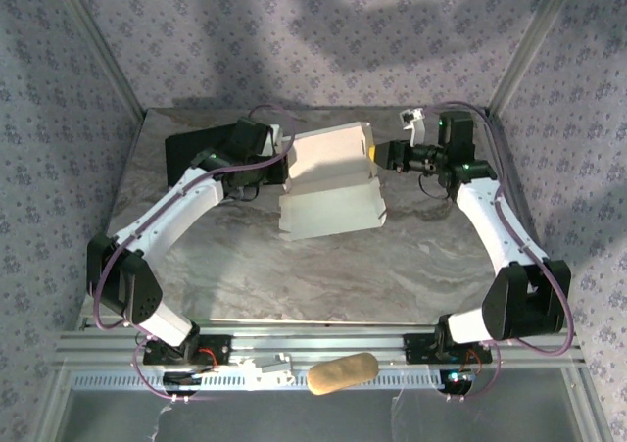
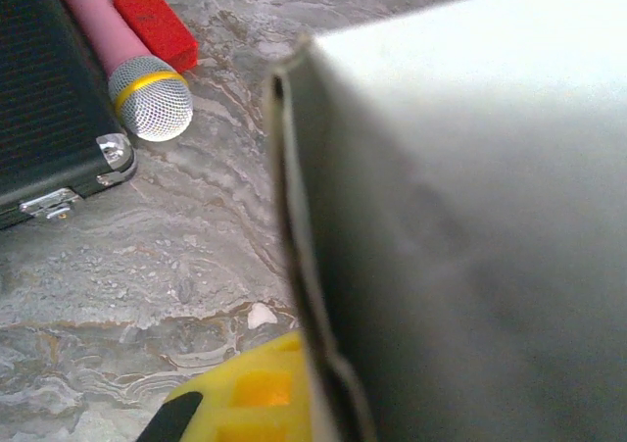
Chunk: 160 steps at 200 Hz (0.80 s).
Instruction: Fold the paper box
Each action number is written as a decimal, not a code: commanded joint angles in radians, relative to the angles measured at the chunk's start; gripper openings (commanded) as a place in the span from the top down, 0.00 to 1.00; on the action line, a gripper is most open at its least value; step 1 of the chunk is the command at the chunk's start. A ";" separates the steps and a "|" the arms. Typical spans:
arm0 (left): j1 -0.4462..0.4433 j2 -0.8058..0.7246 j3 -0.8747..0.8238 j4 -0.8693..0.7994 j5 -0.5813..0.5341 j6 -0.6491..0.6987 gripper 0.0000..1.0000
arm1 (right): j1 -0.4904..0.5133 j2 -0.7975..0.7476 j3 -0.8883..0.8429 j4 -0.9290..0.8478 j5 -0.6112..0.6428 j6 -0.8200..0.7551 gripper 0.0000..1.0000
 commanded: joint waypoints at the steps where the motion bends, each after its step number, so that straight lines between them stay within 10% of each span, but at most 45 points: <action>1: 0.004 0.019 0.039 -0.011 0.034 0.031 1.00 | -0.005 0.030 0.045 0.026 -0.062 -0.027 0.61; 87: 0.004 0.036 0.056 -0.014 0.047 0.034 1.00 | 0.053 0.069 0.098 -0.059 0.027 -0.113 0.62; 160: -0.006 0.036 0.066 -0.020 0.050 0.036 1.00 | 0.262 0.066 0.121 -0.137 0.683 -0.236 0.65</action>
